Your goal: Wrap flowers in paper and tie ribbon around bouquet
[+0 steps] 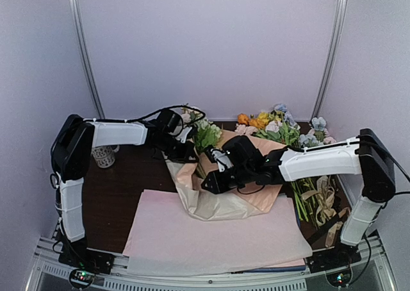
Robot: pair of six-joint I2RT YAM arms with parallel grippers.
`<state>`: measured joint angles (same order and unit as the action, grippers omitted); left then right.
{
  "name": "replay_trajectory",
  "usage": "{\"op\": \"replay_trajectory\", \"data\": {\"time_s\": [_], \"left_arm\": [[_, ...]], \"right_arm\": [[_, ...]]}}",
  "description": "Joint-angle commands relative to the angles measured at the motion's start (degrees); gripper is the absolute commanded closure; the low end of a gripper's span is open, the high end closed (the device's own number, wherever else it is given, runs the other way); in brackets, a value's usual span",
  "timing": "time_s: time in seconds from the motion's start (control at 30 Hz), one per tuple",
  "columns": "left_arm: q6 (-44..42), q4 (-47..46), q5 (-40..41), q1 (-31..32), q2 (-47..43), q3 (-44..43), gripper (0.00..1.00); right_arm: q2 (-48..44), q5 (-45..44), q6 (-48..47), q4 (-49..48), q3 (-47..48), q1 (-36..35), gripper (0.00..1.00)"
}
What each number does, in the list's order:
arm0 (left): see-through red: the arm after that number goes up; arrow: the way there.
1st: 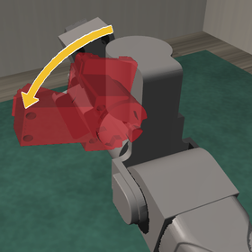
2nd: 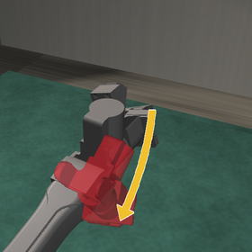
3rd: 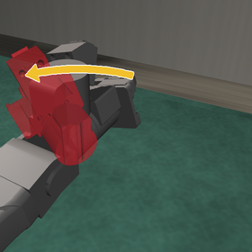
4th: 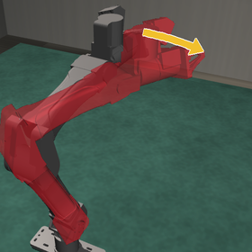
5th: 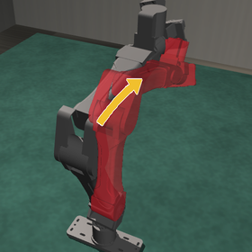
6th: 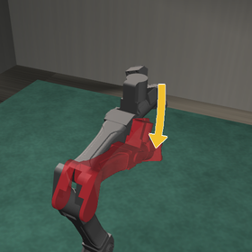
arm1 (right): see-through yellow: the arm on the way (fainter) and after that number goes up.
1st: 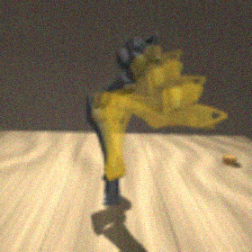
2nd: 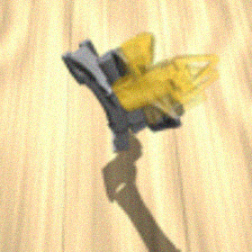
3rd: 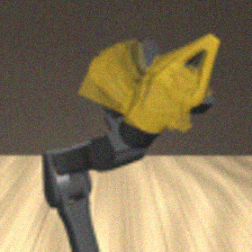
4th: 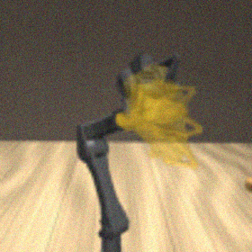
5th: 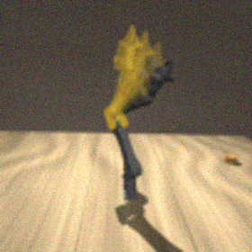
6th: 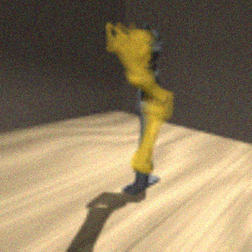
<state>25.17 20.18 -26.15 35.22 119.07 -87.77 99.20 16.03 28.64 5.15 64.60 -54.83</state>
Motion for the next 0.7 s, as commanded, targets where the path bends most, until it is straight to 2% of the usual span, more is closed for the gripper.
{"op": "replay_trajectory", "data": {"time_s": [0.0,0.1,0.23,0.47,0.67], "left_arm": [[0.01,0.15,4.07,0.3,-7.1,4.47,1.0],[0.57,-4.31,4.49,-0.02,-12.3,10.1,1.0],[1.1,-10.26,3.82,-0.48,-19.52,19.42,0.69],[6.19,-14.19,6.28,-1.62,-32.5,38.19,0.45],[7.12,-6.95,15.71,-2.25,-48.9,45.52,0.26]], "right_arm": [[5.31,2.14,0.12,2.52,-0.43,0.32,0.78],[8.88,4.09,1.55,-0.36,0.11,0.44,0.78],[12.56,4.36,2.02,-0.63,1.33,0.74,0.78],[13.46,3.61,2.26,-1.11,0.84,0.97,0.79],[14.47,3.12,2.67,-1.24,0.89,1.11,0.79]]}}
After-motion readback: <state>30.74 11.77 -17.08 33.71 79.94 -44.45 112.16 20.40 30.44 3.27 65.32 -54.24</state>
